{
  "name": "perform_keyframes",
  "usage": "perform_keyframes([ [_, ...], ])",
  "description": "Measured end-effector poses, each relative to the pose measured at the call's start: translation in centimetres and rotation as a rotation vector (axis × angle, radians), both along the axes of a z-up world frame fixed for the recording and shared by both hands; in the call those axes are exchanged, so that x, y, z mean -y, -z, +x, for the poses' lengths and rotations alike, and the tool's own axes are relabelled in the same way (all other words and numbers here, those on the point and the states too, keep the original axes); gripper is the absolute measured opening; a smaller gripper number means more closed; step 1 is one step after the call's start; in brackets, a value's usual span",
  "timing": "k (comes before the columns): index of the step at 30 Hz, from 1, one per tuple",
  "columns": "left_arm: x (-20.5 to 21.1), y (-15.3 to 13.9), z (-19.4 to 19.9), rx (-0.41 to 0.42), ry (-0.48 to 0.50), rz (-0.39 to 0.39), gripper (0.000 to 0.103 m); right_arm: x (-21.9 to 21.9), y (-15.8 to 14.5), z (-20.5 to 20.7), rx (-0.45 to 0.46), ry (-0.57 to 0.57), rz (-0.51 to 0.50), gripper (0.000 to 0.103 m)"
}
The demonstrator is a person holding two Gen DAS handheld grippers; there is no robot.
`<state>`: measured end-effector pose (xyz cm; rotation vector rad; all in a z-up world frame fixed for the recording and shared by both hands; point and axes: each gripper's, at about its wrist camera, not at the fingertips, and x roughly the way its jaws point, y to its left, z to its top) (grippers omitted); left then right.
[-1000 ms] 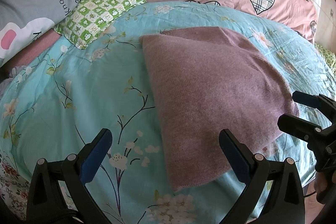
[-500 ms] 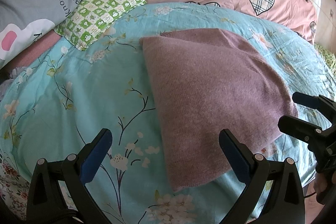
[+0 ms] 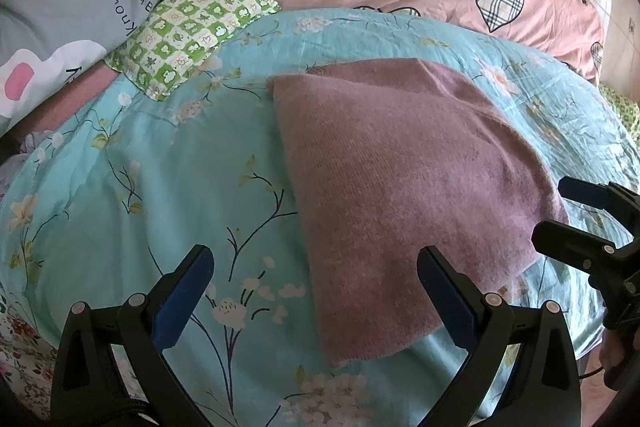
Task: Fold small clothes
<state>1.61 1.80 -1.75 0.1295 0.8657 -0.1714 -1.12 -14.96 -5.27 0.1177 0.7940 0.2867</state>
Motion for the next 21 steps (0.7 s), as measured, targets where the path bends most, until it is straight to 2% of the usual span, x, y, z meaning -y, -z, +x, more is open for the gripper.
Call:
perform_keyframes([
  [14,-0.42,0.22,0.25,0.021,-0.019,0.028,0.102,0.34,-0.19,0.13,-0.001,0.001,0.004,0.102],
  [21,-0.64,0.17,0.54,0.017,-0.022,0.018,0.102,0.27,-0.3,0.06,-0.004,0.009,0.01,0.102],
])
